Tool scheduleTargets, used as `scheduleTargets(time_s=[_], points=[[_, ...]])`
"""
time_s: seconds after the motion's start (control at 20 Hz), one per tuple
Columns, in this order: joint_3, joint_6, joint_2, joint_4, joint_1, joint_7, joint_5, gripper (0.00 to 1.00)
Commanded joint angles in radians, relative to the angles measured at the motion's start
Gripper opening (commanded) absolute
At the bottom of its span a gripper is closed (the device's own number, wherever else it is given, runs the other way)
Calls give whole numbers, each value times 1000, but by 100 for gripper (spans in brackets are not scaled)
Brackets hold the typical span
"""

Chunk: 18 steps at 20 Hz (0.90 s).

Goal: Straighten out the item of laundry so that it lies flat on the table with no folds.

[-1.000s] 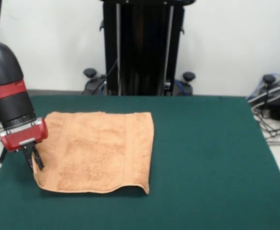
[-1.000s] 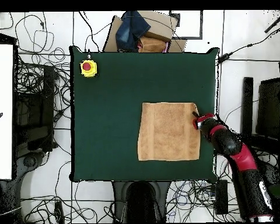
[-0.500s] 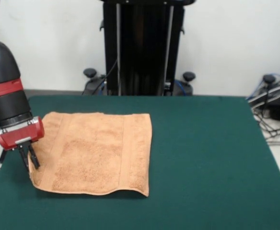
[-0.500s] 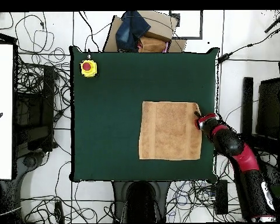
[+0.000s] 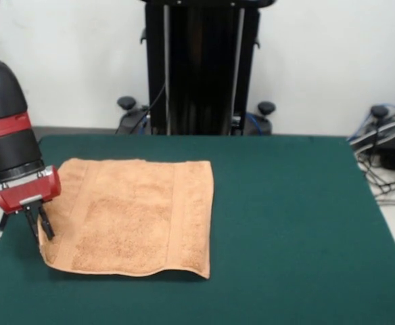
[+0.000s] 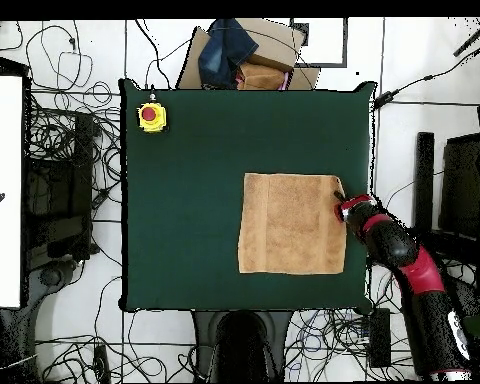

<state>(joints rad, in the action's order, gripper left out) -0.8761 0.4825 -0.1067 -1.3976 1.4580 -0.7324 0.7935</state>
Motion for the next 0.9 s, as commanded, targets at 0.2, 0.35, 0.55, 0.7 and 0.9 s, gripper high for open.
scheduleTargets(time_s=[0.2,0.35,0.55,0.7,0.9], points=[[-5,15,-17,127,-14,187,26,0],[20,2,11,134,-37,150,45,100],[26,-22,23,133,-43,134,61,100],[34,-34,30,130,-50,119,68,100],[38,-39,36,118,-48,111,70,100]])
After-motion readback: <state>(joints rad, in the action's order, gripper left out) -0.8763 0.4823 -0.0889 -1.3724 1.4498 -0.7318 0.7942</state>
